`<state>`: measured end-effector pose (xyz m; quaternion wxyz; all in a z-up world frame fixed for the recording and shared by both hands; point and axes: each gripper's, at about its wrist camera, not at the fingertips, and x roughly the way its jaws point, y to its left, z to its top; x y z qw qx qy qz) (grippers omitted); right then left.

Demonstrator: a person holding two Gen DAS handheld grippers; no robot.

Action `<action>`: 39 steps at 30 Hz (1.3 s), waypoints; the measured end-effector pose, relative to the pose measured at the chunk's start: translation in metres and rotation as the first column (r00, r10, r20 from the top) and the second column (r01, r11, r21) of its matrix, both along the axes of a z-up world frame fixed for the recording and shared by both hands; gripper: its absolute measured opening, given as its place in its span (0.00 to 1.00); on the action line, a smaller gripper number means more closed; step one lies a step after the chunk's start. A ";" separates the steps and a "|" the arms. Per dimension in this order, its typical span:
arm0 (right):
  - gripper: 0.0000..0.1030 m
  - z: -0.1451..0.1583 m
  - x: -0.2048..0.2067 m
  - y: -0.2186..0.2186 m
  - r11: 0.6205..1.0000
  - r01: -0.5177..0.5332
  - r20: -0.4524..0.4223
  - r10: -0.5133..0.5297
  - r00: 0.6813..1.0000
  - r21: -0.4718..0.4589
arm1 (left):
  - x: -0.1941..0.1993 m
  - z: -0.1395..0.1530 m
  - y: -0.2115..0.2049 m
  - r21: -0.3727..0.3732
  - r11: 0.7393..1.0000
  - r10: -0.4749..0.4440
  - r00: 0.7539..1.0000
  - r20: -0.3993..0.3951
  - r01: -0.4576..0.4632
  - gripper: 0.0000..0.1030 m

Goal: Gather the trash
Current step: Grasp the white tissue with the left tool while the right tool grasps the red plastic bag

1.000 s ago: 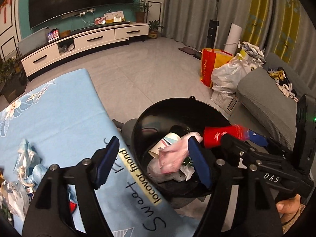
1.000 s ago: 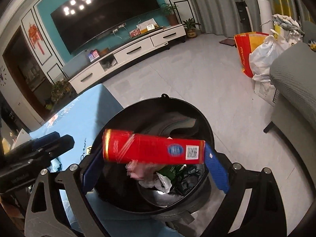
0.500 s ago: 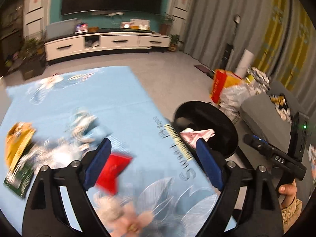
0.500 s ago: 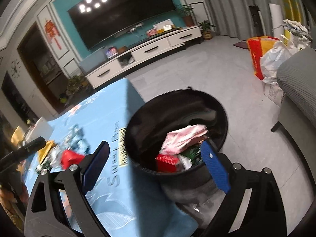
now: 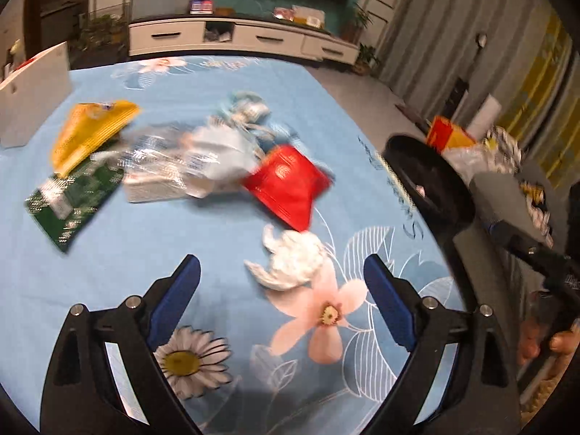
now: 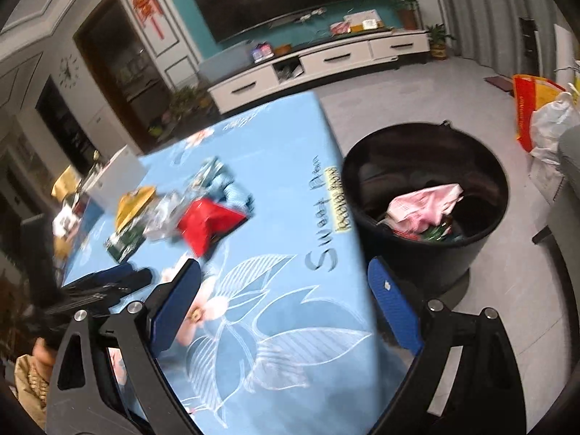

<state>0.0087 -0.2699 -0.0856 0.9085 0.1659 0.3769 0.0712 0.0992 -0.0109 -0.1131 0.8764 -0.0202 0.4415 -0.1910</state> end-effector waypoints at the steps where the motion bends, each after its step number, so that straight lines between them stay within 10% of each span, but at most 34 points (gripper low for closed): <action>1: 0.89 -0.001 0.000 0.003 1.000 -0.007 -0.003 0.007 1.000 -0.005 | 0.002 -0.006 -0.008 0.017 1.000 -0.007 1.000 0.002 0.007 0.89; 9: 0.89 -0.009 0.009 0.028 0.998 -0.060 -0.038 0.059 0.998 -0.030 | 0.017 -0.034 -0.021 0.075 0.997 0.015 1.000 -0.014 -0.014 0.28; 26: 0.84 -0.040 0.102 0.110 0.989 -0.145 -0.104 0.149 0.983 0.043 | 0.014 0.004 0.092 -0.058 0.979 0.200 0.979 0.045 -0.197 0.24; 39: 0.32 -0.065 0.140 0.130 0.992 -0.079 -0.137 0.065 0.988 -0.097 | 0.026 -0.005 0.095 -0.101 0.981 0.167 0.985 0.033 -0.163 0.24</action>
